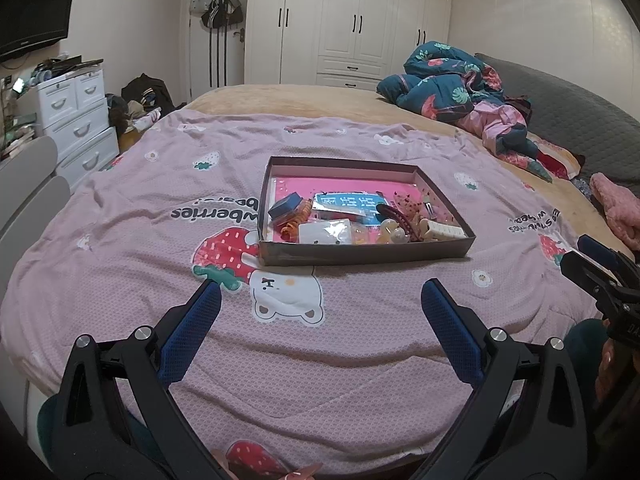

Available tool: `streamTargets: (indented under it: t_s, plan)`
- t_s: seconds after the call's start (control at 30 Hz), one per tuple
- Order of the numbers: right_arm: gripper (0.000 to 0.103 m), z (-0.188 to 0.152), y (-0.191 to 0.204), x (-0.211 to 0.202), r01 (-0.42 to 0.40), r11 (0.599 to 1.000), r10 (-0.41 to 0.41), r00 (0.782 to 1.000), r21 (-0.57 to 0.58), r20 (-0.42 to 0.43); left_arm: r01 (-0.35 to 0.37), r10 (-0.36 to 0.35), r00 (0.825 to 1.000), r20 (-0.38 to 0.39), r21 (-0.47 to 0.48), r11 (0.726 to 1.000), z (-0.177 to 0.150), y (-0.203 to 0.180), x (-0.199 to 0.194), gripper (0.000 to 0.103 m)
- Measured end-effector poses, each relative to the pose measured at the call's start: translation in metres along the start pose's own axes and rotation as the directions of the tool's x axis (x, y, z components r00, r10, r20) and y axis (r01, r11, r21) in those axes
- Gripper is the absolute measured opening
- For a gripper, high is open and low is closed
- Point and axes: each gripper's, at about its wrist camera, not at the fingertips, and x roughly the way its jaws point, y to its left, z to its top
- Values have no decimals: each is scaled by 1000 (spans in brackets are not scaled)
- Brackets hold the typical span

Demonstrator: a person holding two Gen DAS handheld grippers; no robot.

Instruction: Organize jewelry

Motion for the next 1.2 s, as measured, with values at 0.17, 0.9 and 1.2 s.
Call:
streamTargets:
  t_s: [0.17, 0.9, 1.2]
  plan:
    - [99, 0, 0, 0, 0, 1000, 0, 1000, 0, -1, -3, 3, 1000, 0, 3, 1000, -1, -2, -1, 94]
    - [99, 0, -2, 0, 4, 1000, -4, 1000, -3, 1, -1, 1, 1000, 1, 4, 1000, -1, -4, -2, 94]
    - [99, 0, -5, 1, 5, 1000, -5, 1000, 1, -4, 11, -11, 1000, -10, 0, 1000, -2, -3, -2, 94]
